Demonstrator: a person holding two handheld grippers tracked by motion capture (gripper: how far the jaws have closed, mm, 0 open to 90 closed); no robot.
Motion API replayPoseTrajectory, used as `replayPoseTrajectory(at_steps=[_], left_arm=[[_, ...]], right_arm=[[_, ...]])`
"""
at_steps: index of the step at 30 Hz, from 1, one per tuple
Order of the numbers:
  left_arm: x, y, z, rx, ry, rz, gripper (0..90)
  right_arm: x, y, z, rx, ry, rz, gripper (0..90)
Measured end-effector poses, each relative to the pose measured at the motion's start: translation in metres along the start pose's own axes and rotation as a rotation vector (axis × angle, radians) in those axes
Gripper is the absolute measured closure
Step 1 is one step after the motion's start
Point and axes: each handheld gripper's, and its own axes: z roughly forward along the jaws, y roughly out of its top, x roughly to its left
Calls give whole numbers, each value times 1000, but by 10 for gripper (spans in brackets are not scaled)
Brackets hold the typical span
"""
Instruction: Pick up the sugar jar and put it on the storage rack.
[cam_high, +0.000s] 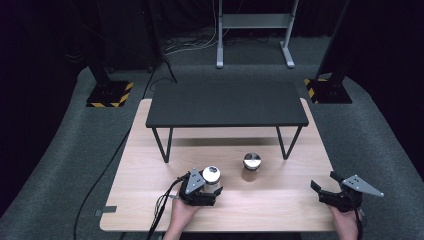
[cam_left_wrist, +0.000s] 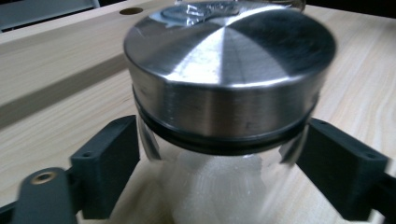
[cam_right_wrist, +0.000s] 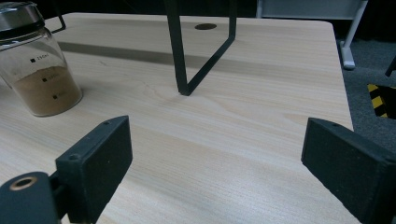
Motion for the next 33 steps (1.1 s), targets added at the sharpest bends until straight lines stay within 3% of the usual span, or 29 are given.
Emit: replayPoseTrajectory(at_steps=[2, 3, 12, 16, 22, 33], left_arm=[[-1, -2, 1, -5, 0, 3, 296], [0, -2, 2, -5, -1, -5, 299], [-7, -4, 0, -13, 30, 0, 307], [-6, -4, -3, -30, 25, -20, 308], [-9, 6, -15, -46, 53, -15, 309], [-1, 24, -37, -56, 91, -57, 309]], right_arm=[[0, 0, 0, -1, -1, 1, 72], [0, 0, 0, -1, -1, 1, 73], [0, 0, 0, -2, -1, -2, 73], [1, 0, 0, -2, 0, -4, 73], [0, 0, 0, -2, 0, -3, 73], [1, 0, 0, -1, 2, -3, 74]])
